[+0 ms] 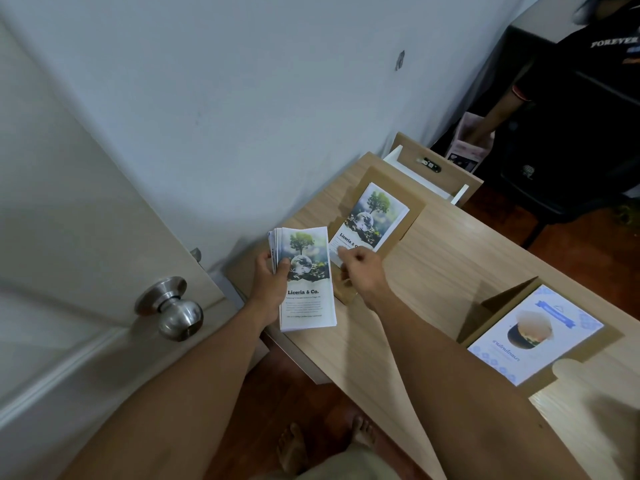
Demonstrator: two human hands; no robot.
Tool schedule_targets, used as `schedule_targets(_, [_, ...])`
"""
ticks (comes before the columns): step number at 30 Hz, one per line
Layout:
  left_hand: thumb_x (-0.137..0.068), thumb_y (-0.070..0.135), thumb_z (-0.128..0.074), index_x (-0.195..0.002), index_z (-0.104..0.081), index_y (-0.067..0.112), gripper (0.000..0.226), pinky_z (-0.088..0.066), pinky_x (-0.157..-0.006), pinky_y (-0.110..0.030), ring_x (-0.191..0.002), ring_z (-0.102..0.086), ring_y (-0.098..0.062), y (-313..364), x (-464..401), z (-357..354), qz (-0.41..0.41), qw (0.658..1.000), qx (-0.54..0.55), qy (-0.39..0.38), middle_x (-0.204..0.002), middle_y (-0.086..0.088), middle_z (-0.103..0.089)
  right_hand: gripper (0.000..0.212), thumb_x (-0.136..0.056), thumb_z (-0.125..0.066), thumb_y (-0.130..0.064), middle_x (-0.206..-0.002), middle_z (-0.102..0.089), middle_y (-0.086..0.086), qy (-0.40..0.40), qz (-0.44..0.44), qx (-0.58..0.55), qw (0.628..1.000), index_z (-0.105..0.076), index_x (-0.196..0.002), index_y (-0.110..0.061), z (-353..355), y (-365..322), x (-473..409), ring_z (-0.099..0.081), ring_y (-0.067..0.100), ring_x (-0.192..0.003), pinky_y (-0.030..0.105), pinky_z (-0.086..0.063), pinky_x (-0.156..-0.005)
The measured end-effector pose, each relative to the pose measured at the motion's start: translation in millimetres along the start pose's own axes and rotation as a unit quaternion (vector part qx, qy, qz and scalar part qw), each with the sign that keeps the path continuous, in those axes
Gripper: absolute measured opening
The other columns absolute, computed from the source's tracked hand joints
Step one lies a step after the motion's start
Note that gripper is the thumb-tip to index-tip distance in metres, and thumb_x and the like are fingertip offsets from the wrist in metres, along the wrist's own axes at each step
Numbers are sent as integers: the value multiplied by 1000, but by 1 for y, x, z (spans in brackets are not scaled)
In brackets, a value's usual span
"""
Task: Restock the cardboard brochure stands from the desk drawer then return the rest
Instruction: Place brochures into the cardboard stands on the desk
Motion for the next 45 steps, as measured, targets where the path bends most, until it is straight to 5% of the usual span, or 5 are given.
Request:
schedule_targets(6, [-103,21,-61,-131,-40,24,35,-59,-54,-33,-80,-73,-24,2,6,-5,26,999,34,-21,-111,-10,-67,27,-89,-78,-10,-71,-63,5,-60,-4,-2,998,-57,-74,-12,-11,0,13,-57,14,-58,18,-44,-44])
schedule_targets(14, [-105,21,-53,-138,-47,14,34,-61,-85,-58,-103,-73,-39,5,19,-7,26,997,64,-41,-123,-21,-68,13,-95,-72,-13,-97,-76,16,-77,-51,-16,996,-64,-89,-4,-2,7,20,-70,22,-73,29,-58,-58])
schedule_targets(24, [-102,25,-61,-124,-44,24,28,-60,-59,-33,-80,-72,-20,5,35,-1,-9,999,39,-30,-112,-8,-66,9,-95,-68,-5,-88,-78,6,-72,-36,-35,996,-75,-99,-8,7,8,33,-73,8,-61,18,-51,-48])
schedule_targets(40, [-96,20,-71,-120,-46,25,35,-61,-68,-37,-87,-71,-22,0,44,-1,-38,999,21,-7,-112,-6,-66,10,-91,-71,-3,-92,-81,11,-79,-23,-41,996,-77,-93,-9,6,19,38,-78,30,-85,42,-64,-77])
schedule_targets(45, [-104,24,-58,-105,-50,28,9,-61,-69,-38,-78,-71,-18,2,45,-2,-46,999,20,0,-103,-4,-67,13,-91,-66,-1,-83,-79,8,-82,-50,-45,994,-74,-89,-10,4,20,39,-77,23,-72,34,-62,-64])
Point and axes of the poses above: each hand's wrist, its own x-axis away from the middle knuckle, its own z-axis out of the back of the hand, y = z × x, the point moved 3 cm from there along -x, towards the middle knuckle
